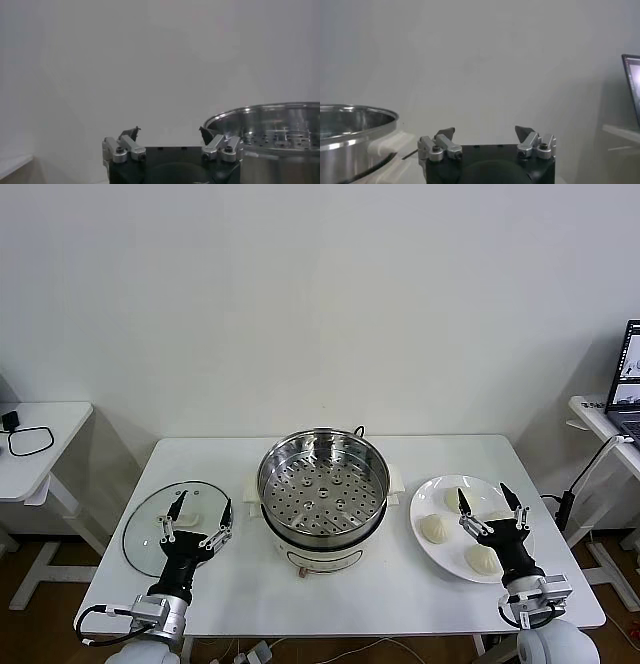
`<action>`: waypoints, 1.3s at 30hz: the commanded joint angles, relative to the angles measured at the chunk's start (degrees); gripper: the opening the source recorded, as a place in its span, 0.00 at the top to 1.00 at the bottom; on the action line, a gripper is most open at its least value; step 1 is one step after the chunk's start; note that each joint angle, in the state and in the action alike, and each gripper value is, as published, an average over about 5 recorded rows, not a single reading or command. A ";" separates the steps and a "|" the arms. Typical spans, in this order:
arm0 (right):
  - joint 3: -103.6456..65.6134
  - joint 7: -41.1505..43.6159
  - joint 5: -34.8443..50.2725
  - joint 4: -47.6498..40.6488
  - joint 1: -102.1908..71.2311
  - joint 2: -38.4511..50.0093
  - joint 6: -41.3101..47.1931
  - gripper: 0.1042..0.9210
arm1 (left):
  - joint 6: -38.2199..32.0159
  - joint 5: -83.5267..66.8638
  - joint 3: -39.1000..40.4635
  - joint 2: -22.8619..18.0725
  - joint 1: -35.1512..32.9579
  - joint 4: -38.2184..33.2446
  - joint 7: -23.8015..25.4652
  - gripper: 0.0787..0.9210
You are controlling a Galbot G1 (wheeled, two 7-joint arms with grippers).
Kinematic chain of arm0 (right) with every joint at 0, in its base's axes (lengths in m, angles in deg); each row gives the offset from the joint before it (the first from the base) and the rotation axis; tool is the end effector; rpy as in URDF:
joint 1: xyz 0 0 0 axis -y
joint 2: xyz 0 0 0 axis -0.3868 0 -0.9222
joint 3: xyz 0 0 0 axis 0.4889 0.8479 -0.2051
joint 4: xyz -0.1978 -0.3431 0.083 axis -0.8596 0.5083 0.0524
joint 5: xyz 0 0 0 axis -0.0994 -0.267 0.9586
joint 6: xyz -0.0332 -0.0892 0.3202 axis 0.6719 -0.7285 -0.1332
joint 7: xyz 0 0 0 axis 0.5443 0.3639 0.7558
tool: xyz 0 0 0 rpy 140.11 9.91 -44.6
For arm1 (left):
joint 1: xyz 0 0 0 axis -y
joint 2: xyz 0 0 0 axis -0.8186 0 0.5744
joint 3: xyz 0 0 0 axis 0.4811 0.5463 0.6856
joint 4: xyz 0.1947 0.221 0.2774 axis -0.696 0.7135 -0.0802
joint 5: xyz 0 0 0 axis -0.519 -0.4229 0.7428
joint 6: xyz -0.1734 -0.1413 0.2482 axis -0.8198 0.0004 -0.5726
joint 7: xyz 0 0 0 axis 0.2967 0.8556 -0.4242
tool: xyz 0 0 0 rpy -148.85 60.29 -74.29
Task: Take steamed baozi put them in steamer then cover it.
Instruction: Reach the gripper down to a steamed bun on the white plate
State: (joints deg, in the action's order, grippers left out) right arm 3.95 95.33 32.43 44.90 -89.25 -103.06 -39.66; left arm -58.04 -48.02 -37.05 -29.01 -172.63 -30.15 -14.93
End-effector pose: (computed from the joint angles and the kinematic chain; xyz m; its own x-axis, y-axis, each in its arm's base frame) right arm 0.1887 -0.1659 -0.3664 -0.9979 -0.0595 -0.0276 -0.0555 0.9905 -0.1260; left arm 0.1461 0.0454 -0.3505 -0.9955 0.0910 -0.0279 0.0846 0.9800 0.1802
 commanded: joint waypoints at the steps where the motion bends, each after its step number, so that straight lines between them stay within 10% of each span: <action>1: 0.02 0.06 0.03 -0.80 0.68 0.12 0.74 0.12 | -0.09 0.06 -0.11 0.03 -0.02 0.04 0.03 0.12; 13: 7.18 3.57 -21.98 -13.70 17.50 23.52 7.00 0.12 | -0.38 -1.01 0.78 0.32 -0.05 -0.55 0.55 0.12; 23: 34.57 30.27 -31.49 -27.00 43.50 40.57 6.65 0.12 | -0.58 -0.96 1.33 0.11 -0.27 -1.16 0.67 0.12; 39: 72.56 60.75 -31.91 -43.35 79.69 35.01 3.93 0.12 | 0.18 -1.07 0.30 -0.74 -0.94 -2.87 0.46 0.12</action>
State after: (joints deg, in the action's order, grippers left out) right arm 62.00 144.67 2.01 7.78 -23.52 -68.69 -35.49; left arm -58.02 -49.05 -36.72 -29.71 -173.55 -32.67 -14.48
